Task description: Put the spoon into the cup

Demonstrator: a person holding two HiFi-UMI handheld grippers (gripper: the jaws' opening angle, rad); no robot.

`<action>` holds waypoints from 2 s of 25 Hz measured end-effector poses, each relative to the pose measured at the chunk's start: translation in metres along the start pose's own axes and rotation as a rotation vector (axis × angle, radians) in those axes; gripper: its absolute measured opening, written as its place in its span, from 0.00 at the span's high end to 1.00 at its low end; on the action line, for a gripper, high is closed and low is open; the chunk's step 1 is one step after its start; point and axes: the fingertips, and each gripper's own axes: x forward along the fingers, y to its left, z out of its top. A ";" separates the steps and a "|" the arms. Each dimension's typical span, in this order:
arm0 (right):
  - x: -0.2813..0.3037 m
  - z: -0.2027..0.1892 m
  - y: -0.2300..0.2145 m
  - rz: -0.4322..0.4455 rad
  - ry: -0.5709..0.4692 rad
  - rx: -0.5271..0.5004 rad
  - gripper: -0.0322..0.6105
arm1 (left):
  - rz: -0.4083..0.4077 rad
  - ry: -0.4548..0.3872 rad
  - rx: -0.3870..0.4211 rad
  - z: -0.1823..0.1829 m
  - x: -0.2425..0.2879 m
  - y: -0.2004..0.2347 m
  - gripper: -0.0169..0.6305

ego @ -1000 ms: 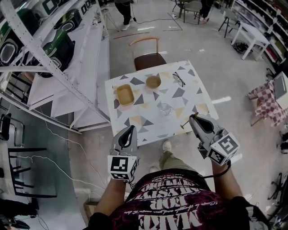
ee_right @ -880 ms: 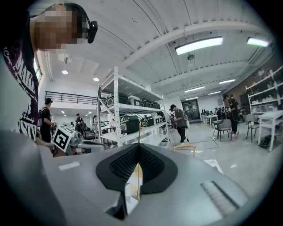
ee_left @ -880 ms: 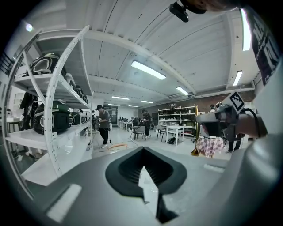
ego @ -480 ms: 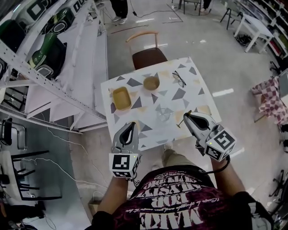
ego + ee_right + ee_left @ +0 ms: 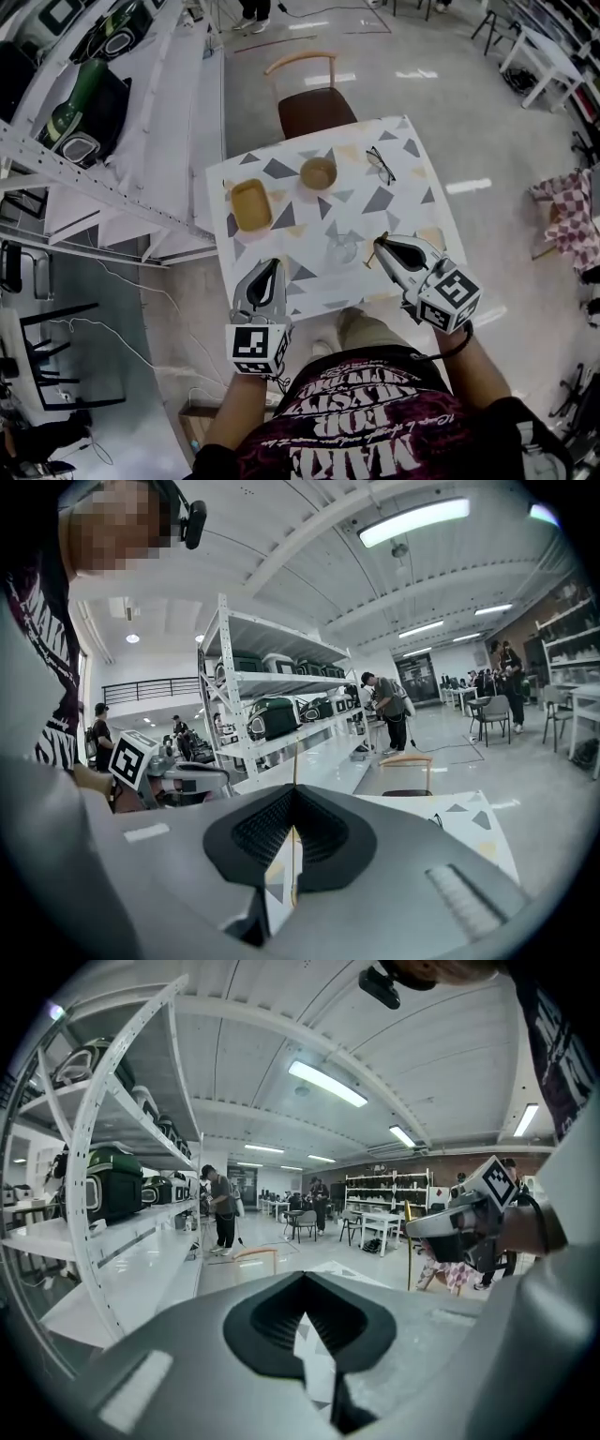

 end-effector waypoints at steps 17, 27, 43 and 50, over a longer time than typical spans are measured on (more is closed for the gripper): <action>0.077 -0.052 -0.038 0.102 0.159 0.034 0.90 | 0.075 0.076 -0.055 -0.030 0.034 0.022 0.97; 0.115 -0.095 -0.052 0.135 0.263 0.031 0.90 | 0.102 0.109 -0.090 -0.043 0.042 0.023 0.97; 0.100 -0.148 -0.062 0.062 0.332 0.010 0.89 | 0.077 0.110 -0.087 -0.047 0.024 0.009 0.97; 0.090 -0.175 -0.065 -0.014 0.376 0.016 0.89 | 0.047 0.104 -0.066 -0.045 0.011 -0.002 0.97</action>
